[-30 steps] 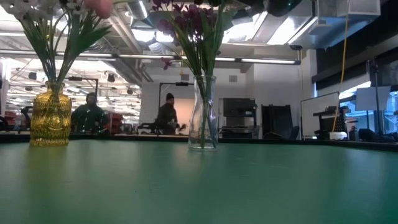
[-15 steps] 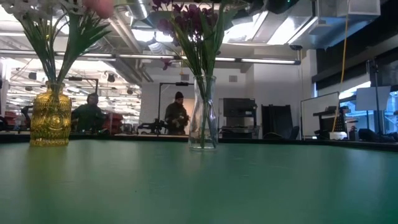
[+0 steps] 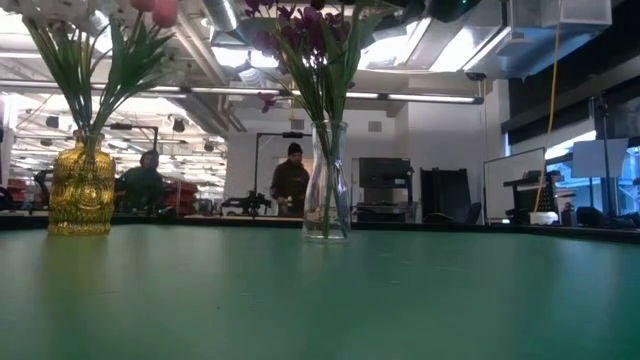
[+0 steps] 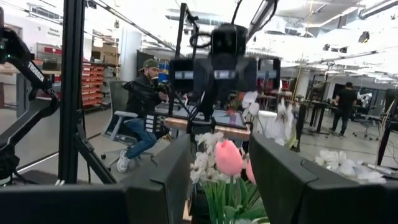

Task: Sort flowers into vase by color
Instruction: Put the white flowers into the yellow vase, then return to Home Position

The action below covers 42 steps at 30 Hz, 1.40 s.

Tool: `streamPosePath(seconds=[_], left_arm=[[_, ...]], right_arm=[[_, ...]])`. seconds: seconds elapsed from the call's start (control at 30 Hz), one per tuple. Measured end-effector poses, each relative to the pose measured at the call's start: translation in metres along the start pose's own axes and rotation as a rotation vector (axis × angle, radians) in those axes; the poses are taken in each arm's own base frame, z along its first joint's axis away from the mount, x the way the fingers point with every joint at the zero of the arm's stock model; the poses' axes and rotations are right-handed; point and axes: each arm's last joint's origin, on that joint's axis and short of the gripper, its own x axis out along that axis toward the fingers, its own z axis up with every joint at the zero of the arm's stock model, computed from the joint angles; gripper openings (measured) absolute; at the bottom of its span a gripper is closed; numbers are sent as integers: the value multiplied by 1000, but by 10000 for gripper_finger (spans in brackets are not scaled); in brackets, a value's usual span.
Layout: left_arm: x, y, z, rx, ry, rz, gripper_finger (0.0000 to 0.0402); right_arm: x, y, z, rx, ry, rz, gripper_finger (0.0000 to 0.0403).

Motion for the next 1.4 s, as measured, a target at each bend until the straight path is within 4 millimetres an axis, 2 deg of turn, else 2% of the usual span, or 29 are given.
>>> streamPosePath(seconds=[0.17, 0.27, 0.4, 0.63, 0.83, 0.9, 1.07, 1.27, 1.4], left_arm=[[-13, -1, 19, -37, -76, 8, 166], [-22, -1, 29, -95, -115, 9, 165], [-35, -2, 42, -88, -171, 24, 155], [-41, 0, 47, -77, -186, 128, 124], [-32, 10, 35, -17, -101, 444, 79], [-24, 13, 28, -18, -82, 515, 59], [-7, 18, 14, 16, -83, 623, 8], [5, 22, 6, 40, -132, 713, 2], [13, 25, -5, 36, -124, 757, 1]], right_arm=[[-2, 1, 1, -16, 48, 5, 163], [-9, 1, 19, -42, 42, 5, 163], [-24, 3, 46, -39, 68, 9, 163], [-71, 9, 104, -76, 150, -11, 163], [-111, 11, 134, -125, 235, -194, 163], [-120, 11, 133, -134, 248, -249, 163], [-138, 2, 104, -116, 303, -350, 163], [-167, -16, 65, -75, 248, -449, 163], [-183, -26, 51, -44, 195, -448, 163]])
